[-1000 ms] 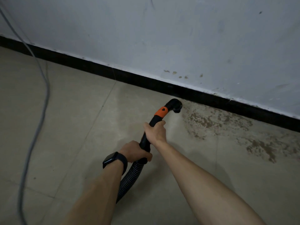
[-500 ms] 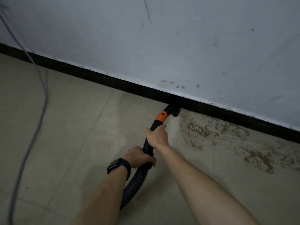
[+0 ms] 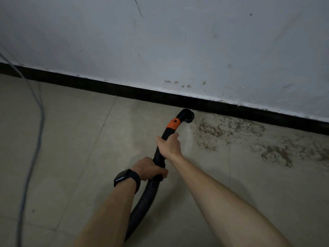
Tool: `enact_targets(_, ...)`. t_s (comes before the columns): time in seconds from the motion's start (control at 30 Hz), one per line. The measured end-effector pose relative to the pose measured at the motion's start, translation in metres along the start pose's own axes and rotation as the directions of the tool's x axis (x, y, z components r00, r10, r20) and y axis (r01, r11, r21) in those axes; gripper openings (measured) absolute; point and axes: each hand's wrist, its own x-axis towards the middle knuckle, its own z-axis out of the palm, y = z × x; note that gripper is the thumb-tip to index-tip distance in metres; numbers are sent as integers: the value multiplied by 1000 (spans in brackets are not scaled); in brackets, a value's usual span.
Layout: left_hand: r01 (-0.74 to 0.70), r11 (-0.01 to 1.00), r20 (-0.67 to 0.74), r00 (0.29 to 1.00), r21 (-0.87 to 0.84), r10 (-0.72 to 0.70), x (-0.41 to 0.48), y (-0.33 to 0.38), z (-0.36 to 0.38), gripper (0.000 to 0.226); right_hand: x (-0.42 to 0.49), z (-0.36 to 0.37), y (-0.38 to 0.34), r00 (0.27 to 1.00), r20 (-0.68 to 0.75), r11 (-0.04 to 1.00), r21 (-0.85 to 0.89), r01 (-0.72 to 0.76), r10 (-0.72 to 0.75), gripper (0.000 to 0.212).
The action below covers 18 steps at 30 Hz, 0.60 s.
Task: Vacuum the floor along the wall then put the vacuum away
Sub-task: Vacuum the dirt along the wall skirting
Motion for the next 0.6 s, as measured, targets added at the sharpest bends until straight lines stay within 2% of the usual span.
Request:
enact_targets(0.13, 46, 995, 61, 997, 84, -52, -11, -14, -3, 42, -19, 18, 13, 1000, -22, 999, 34, 2, -1, 59)
enact_targets(0.33, 111, 972, 120, 983, 208, -138, -20, -34, 10, 49, -50, 36, 42, 994, -106, 996, 85, -22, 31, 52)
enact_targets(0.6, 120, 953, 188, 966, 277, -176, -31, -45, 38, 49, -77, 40, 76, 981, -181, 994, 102, -45, 63, 48)
